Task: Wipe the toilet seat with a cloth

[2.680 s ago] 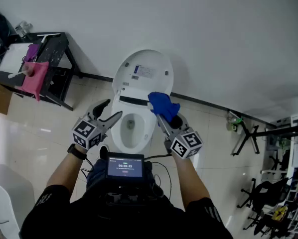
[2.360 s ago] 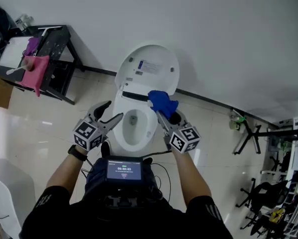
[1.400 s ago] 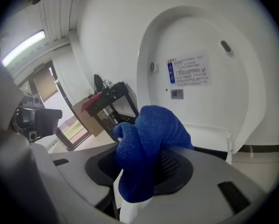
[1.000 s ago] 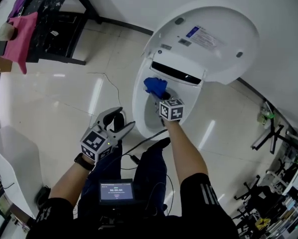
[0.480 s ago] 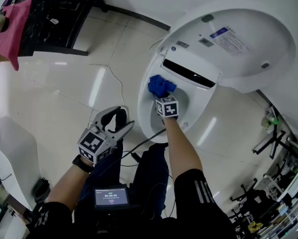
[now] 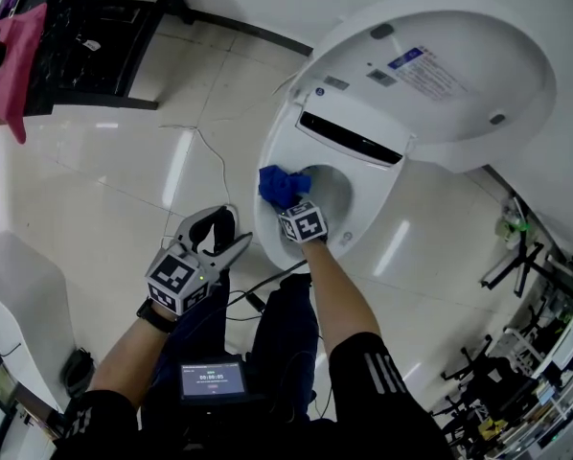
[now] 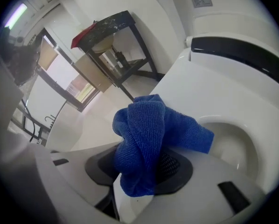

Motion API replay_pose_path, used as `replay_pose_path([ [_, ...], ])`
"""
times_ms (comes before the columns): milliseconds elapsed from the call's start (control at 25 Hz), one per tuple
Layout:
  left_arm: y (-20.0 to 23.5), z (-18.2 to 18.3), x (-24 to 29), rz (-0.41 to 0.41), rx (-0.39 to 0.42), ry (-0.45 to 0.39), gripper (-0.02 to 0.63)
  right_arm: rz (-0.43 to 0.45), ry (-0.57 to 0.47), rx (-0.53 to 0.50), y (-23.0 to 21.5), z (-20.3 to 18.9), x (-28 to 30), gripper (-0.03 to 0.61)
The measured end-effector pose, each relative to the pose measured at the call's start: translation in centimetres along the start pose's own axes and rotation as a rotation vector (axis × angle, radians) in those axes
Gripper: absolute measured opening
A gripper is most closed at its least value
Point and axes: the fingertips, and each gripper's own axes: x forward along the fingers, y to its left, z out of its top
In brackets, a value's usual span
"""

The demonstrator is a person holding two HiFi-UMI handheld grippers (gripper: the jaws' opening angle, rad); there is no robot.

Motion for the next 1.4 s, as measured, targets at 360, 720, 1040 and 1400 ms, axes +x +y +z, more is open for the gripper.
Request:
replay_pose_path([
  [360, -2.0, 1.2, -0.5, -0.005, 0.020, -0.024, 0.276, 0.092, 0.047, 0.004, 2.9, -3.9, -2.0, 0.187],
  [720, -5.6, 5.3, -1.2, -0.026, 0.078, -0.062, 0.276, 0.046, -0.276, 0.017, 2.5, 4.9, -12.2, 0.189],
  [1040, -9.2, 10.2, -2.9, -0.055, 0.141, -0.112, 0.276, 0.001, -0.411, -0.176, 6.0, 10.3, -23.3, 0.187],
  [1400, -13.5, 14.8, -4.6, -0.081, 0.203, -0.162, 0.276, -0.045, -0.611, -0.212, 9.8, 13.8, -37.7, 0.187],
])
